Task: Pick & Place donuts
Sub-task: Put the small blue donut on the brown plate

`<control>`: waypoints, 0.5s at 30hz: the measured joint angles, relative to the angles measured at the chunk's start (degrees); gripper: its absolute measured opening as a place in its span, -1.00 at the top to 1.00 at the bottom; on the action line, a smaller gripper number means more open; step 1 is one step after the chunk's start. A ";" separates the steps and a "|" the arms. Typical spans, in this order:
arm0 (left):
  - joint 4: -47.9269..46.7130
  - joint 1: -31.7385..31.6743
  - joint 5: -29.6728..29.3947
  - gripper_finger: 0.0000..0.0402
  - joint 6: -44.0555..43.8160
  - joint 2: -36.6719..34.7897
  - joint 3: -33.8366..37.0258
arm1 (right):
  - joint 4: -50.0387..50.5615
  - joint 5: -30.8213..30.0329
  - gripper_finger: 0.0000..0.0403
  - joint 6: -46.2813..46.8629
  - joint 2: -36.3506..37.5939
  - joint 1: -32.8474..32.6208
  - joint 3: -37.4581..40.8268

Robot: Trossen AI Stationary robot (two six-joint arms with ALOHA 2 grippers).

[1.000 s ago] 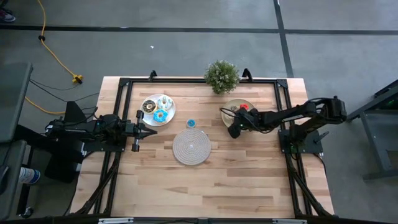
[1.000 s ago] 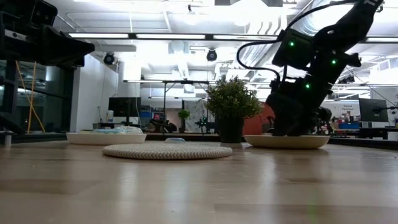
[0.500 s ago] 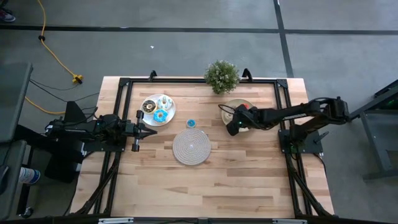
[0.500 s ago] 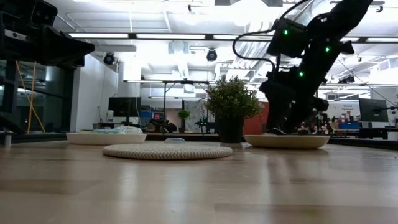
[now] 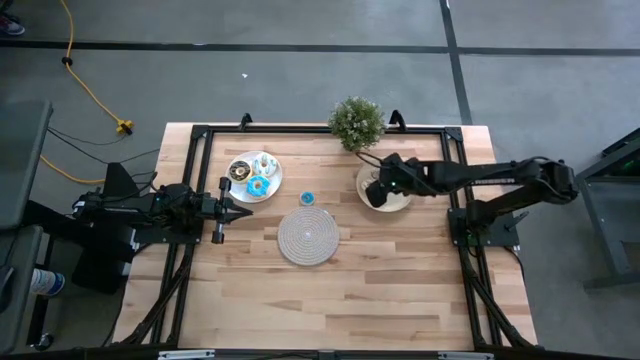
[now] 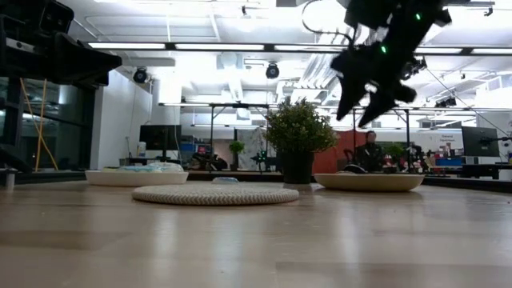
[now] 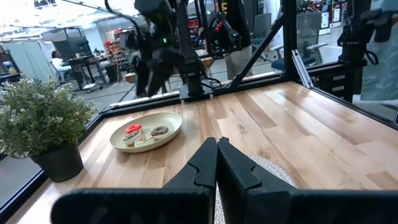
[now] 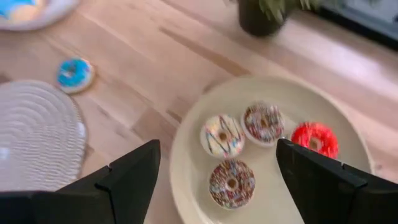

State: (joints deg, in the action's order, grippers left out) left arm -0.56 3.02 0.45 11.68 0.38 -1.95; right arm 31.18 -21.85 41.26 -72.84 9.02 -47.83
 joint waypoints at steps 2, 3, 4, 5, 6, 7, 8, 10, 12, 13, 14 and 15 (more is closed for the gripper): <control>0.00 -0.01 0.00 1.00 -0.02 0.00 0.01 | 1.49 0.68 -0.55 -2.37 -0.02 0.00 -2.69; 0.00 -0.01 0.00 1.00 -0.02 0.00 0.01 | 2.09 0.87 -0.55 -3.76 -0.12 0.00 -3.95; 0.00 -0.01 0.00 1.00 0.00 0.00 0.01 | 2.46 0.91 -0.55 -5.25 -0.28 -0.03 -5.29; 0.00 0.01 0.00 1.00 0.00 0.02 -0.01 | 2.66 1.05 -0.55 -6.84 -0.39 -0.09 -6.45; 0.00 -0.01 0.00 1.00 0.00 0.02 0.01 | 2.95 1.25 -0.55 -8.59 -0.74 -0.20 -7.70; 0.00 0.00 0.00 1.00 -0.01 0.01 0.00 | 3.23 1.46 -0.55 -10.33 -1.13 -0.40 -8.91; 0.00 -0.01 0.00 1.00 0.00 0.01 0.01 | 3.20 1.95 -0.55 -12.37 -1.61 -0.53 -10.03; 0.00 -0.01 0.00 1.00 0.00 0.00 0.01 | 3.11 4.14 -0.55 -16.46 -3.04 -0.70 -12.41; 0.00 -0.01 0.00 1.00 0.00 0.02 -0.01 | 3.12 7.28 -0.55 -20.54 -4.78 -0.79 -14.65; 0.00 -0.01 0.00 1.00 -0.02 0.02 0.01 | 3.13 8.81 -0.55 -22.70 -5.75 -0.79 -15.82; 0.00 0.00 0.00 1.00 -0.01 0.02 0.01 | 3.14 10.12 -0.55 -24.94 -6.74 -0.79 -16.96; 0.00 0.01 0.00 1.00 0.00 0.00 -0.01 | 3.06 11.36 -0.55 -27.05 -7.67 -0.81 -18.02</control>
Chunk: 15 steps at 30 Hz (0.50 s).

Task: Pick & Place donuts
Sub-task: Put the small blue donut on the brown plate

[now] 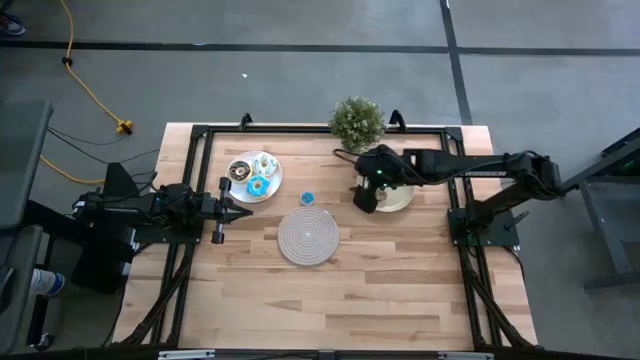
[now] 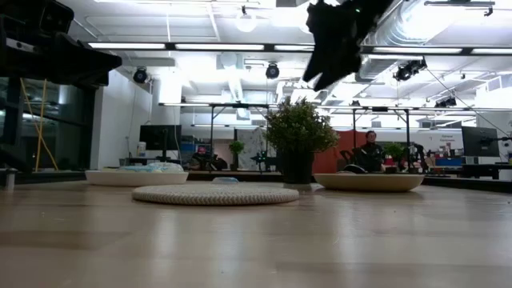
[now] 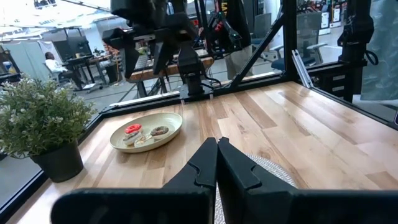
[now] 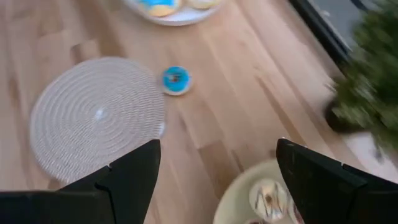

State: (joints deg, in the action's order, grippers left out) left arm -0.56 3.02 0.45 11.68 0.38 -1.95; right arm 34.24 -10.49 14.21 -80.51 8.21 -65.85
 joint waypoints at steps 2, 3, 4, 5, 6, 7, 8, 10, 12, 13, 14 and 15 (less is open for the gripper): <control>0.00 -0.02 0.00 1.00 -0.01 0.02 0.01 | 0.00 2.21 -0.55 -3.99 -1.80 0.00 -1.87; 0.00 -0.01 0.00 1.00 -0.01 0.01 0.01 | -0.04 3.10 -0.55 -5.65 -2.80 0.00 -2.68; 0.00 -0.02 0.00 1.00 0.00 0.02 0.00 | -0.15 4.13 -0.55 -7.32 -3.74 0.00 -3.51; 0.00 -0.01 0.00 1.00 -0.01 0.00 0.01 | -0.25 5.27 -0.55 -8.80 -4.66 0.00 -4.19; 0.00 0.00 0.00 1.00 0.00 0.02 0.02 | -0.19 6.43 -0.55 -10.10 -5.53 0.00 -4.79; 0.00 -0.02 0.00 1.00 -0.02 0.00 0.02 | -0.13 7.15 -0.55 -11.05 -6.55 0.00 -5.37; 0.00 -0.02 0.00 1.00 0.00 0.00 0.02 | -0.15 7.79 -0.55 -11.69 -7.55 0.00 -6.00; 0.00 0.00 0.00 1.00 0.00 0.00 0.02 | -0.23 8.16 -0.55 -11.77 -9.50 0.01 -7.01; 0.00 -0.02 0.00 1.00 0.00 0.01 0.01 | -0.20 8.35 -0.55 -11.36 -11.50 0.03 -7.80; 0.00 -0.01 0.00 1.00 0.00 0.01 0.01 | -0.31 8.19 -0.55 -10.85 -12.44 0.04 -8.10; 0.00 -0.02 0.00 1.00 0.00 0.00 0.01 | -0.60 7.85 -0.55 -9.94 -13.32 0.04 -8.26; 0.00 -0.01 0.00 1.00 0.00 0.00 0.02 | -1.35 7.49 -0.55 -9.35 -13.98 0.04 -8.36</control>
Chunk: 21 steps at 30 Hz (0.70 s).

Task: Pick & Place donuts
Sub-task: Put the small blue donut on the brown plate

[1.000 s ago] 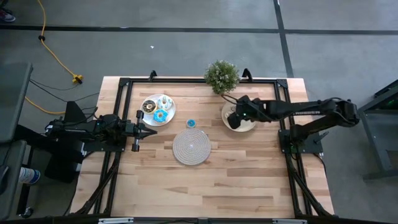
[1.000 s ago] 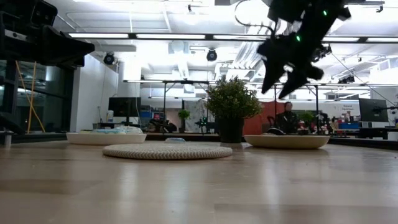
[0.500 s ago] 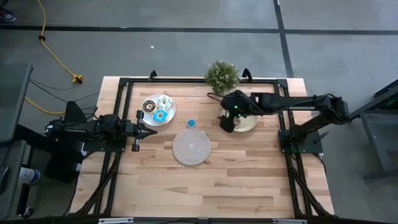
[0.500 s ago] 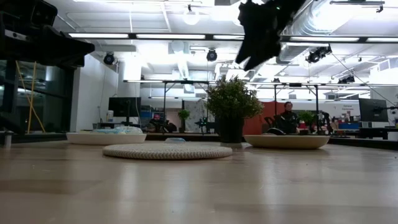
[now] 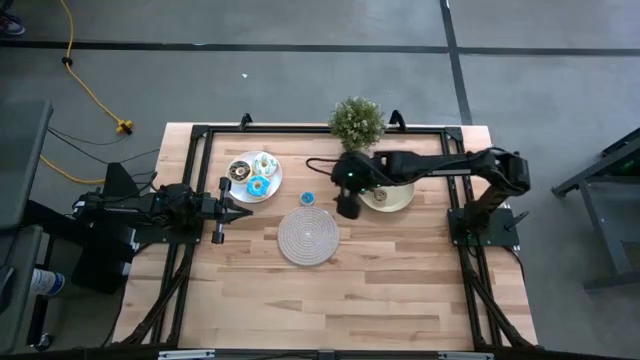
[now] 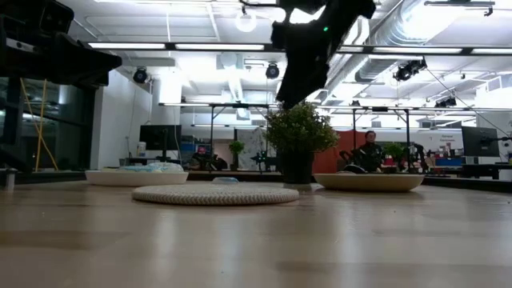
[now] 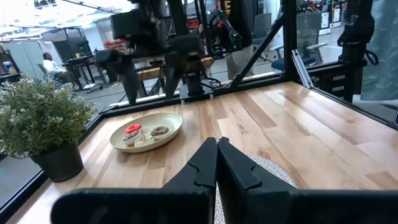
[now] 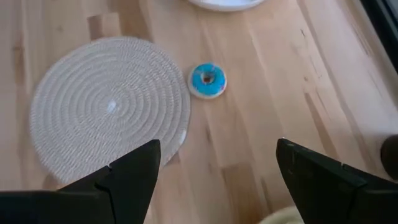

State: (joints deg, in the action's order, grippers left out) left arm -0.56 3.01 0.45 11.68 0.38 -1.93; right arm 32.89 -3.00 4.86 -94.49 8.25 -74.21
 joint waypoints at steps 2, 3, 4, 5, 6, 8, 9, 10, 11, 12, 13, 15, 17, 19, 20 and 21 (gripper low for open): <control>0.00 0.01 0.00 1.00 0.00 0.01 0.00 | -2.54 -0.58 -0.55 0.46 -1.32 0.00 0.02; 0.00 0.00 0.00 1.00 0.00 0.02 0.00 | -3.78 -0.59 -0.55 0.59 -1.86 0.00 0.02; 0.00 0.00 0.00 1.00 0.00 0.00 0.00 | -4.76 -0.62 -0.55 0.60 -2.37 0.00 0.02; 0.00 0.00 0.00 1.00 -0.01 0.01 0.00 | -5.88 -0.65 -0.55 0.64 -2.95 0.00 0.02; 0.00 0.01 0.00 1.00 0.00 0.01 0.00 | -6.93 -0.65 -0.55 0.64 -3.47 -0.02 0.02; 0.00 0.01 0.00 1.00 0.00 0.01 0.00 | -7.94 -0.64 -0.55 0.64 -4.37 -0.04 0.02; 0.00 0.00 0.00 1.00 0.00 0.00 -0.01 | -8.32 -0.64 -0.55 0.64 -4.99 -0.04 0.02; 0.00 0.00 0.00 1.00 0.00 0.00 -0.02 | -8.73 -0.64 -0.55 0.64 -5.40 -0.04 0.02; 0.00 0.00 0.00 1.00 0.00 0.02 -0.02 | -9.11 -0.64 -0.55 0.64 -5.96 -0.04 0.02; 0.00 0.02 0.00 1.00 -0.01 0.01 -0.01 | -9.34 -0.65 -0.55 0.64 -6.46 -0.04 0.02; 0.00 0.00 0.00 1.00 0.00 0.00 -0.02 | -9.58 -0.63 -0.55 0.70 -6.95 -0.04 0.02; 0.00 0.02 0.00 1.00 0.00 0.02 -0.01 | -10.31 -0.35 -0.55 2.30 -7.88 -0.22 0.02; 0.00 0.02 0.00 1.00 -0.01 0.01 -0.01 | -10.44 -0.43 -0.55 5.10 -8.62 -0.42 0.02; 0.00 0.00 0.00 1.00 0.00 0.00 0.00 | -10.80 -0.81 -0.55 6.33 -9.44 -0.59 0.02; 0.00 0.01 0.00 1.00 -0.01 0.01 -0.01 | -10.78 -0.89 -0.55 6.88 -9.85 -0.66 0.02; 0.00 0.01 0.00 1.00 0.00 0.00 0.00 | -10.93 -1.06 -0.55 7.04 -10.36 -0.79 0.02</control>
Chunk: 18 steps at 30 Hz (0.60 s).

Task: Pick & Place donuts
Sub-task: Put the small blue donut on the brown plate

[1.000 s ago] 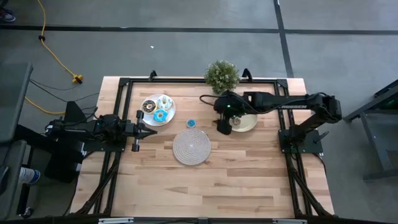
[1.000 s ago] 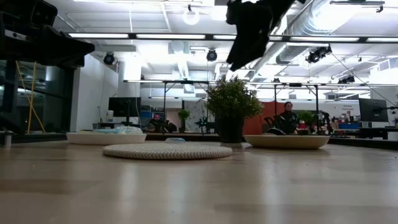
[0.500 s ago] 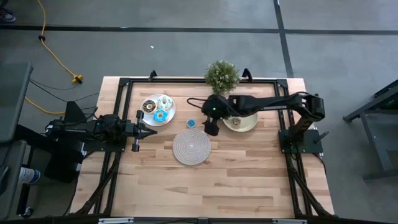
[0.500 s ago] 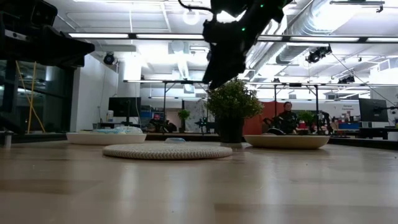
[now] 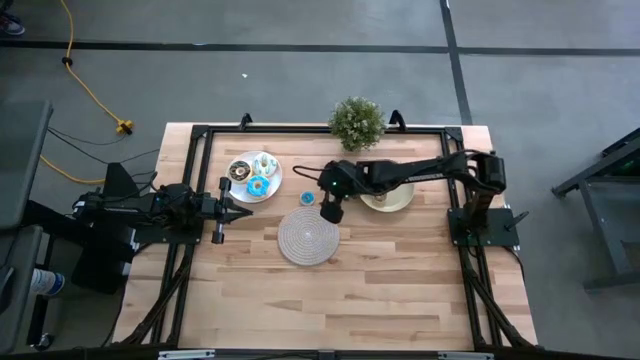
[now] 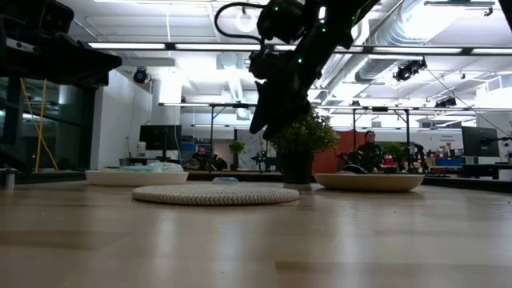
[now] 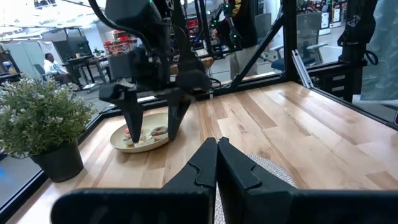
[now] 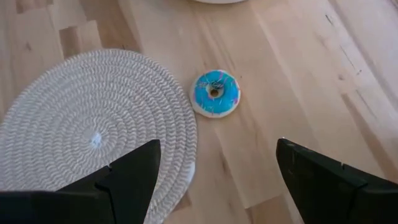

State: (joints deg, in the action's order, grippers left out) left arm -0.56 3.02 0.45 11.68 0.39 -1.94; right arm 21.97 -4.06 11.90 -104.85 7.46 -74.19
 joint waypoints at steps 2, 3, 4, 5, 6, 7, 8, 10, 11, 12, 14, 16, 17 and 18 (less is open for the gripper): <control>0.00 -0.02 0.00 1.00 -0.01 0.02 0.00 | -0.90 -1.05 -0.55 0.03 -0.84 -0.28 0.00; 0.00 -0.01 0.00 1.00 0.00 0.01 -0.01 | -1.44 -1.98 -0.55 0.05 -1.29 -0.42 0.00; 0.00 -0.02 0.00 1.00 -0.01 0.01 -0.01 | -1.97 -3.21 -0.55 -0.06 -1.79 -0.59 0.00; 0.00 -0.02 0.00 1.00 0.00 0.00 -0.02 | -2.44 -4.48 -0.55 -0.51 -2.25 -0.77 0.00; 0.00 -0.01 0.00 1.00 0.00 0.00 0.00 | -2.96 -5.67 -0.55 -1.35 -2.85 -0.92 0.00; 0.00 0.00 0.00 1.00 -0.02 0.02 -0.02 | -3.54 -6.53 -0.55 -1.84 -3.45 -1.11 0.00; 0.00 -0.02 0.00 1.00 0.00 0.02 -0.02 | -4.05 -7.27 -0.55 -2.06 -3.99 -1.19 0.00; 0.00 -0.02 0.00 1.00 0.00 0.02 -0.01 | -5.54 -8.44 -0.55 -2.40 -5.17 -1.26 0.00; 0.00 0.00 0.00 1.00 -0.02 0.02 -0.01 | -6.36 -8.70 -0.55 -2.20 -5.76 -1.26 0.00; 0.00 0.00 0.00 1.00 -0.01 0.01 0.00 | -7.20 -8.99 -0.55 -1.56 -6.24 -1.26 0.00; 0.00 -0.02 0.00 1.00 -0.01 0.00 0.00 | -9.03 -9.06 -0.55 0.11 -7.16 -1.26 0.00; 0.00 -0.02 0.00 1.00 -0.02 0.02 0.00 | -11.04 -8.97 -0.55 2.35 -8.10 -1.37 0.00; 0.00 -0.01 0.00 1.00 0.00 0.01 -0.01 | -11.74 -8.98 -0.55 3.48 -8.67 -1.44 0.00; 0.00 -0.02 0.00 1.00 0.00 0.01 -0.01 | -12.28 -8.95 -0.55 4.72 -9.07 -1.57 0.00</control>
State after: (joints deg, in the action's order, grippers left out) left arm -0.56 3.01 0.45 11.68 0.39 -1.95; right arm 9.68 -13.01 16.62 -113.92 5.89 -74.19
